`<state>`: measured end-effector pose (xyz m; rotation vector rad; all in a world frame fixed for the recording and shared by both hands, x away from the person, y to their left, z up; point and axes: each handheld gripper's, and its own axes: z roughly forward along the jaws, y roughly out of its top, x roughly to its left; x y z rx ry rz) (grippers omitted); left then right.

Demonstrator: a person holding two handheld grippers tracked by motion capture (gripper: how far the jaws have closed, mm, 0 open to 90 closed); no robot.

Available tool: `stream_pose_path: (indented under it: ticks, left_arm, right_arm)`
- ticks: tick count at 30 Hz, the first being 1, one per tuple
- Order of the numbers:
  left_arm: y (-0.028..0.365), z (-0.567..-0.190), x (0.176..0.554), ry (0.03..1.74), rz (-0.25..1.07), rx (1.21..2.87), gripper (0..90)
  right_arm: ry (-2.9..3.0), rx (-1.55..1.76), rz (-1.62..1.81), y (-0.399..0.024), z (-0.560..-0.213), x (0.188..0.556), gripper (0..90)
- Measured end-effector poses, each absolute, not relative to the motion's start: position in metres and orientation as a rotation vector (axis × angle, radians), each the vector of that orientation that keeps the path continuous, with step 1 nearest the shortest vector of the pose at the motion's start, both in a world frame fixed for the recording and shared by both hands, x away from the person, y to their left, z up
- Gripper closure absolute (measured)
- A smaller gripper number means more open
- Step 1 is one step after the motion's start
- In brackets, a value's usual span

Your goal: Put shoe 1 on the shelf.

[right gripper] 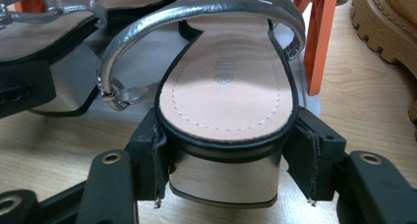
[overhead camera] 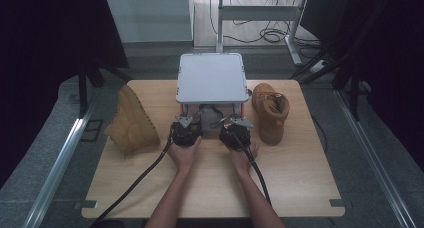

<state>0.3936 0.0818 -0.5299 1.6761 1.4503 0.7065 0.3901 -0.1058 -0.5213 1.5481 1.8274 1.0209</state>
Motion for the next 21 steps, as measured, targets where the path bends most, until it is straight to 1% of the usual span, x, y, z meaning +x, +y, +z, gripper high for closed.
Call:
stream_pose_path:
  ticks: [21]
  left_arm:
    - [0.082, -0.530, 0.394, 1.451, 0.700, 1.678, 43.8]
  right_arm:
    - [1.764, 1.565, 0.987, -0.090, -0.521, 0.424, 40.9]
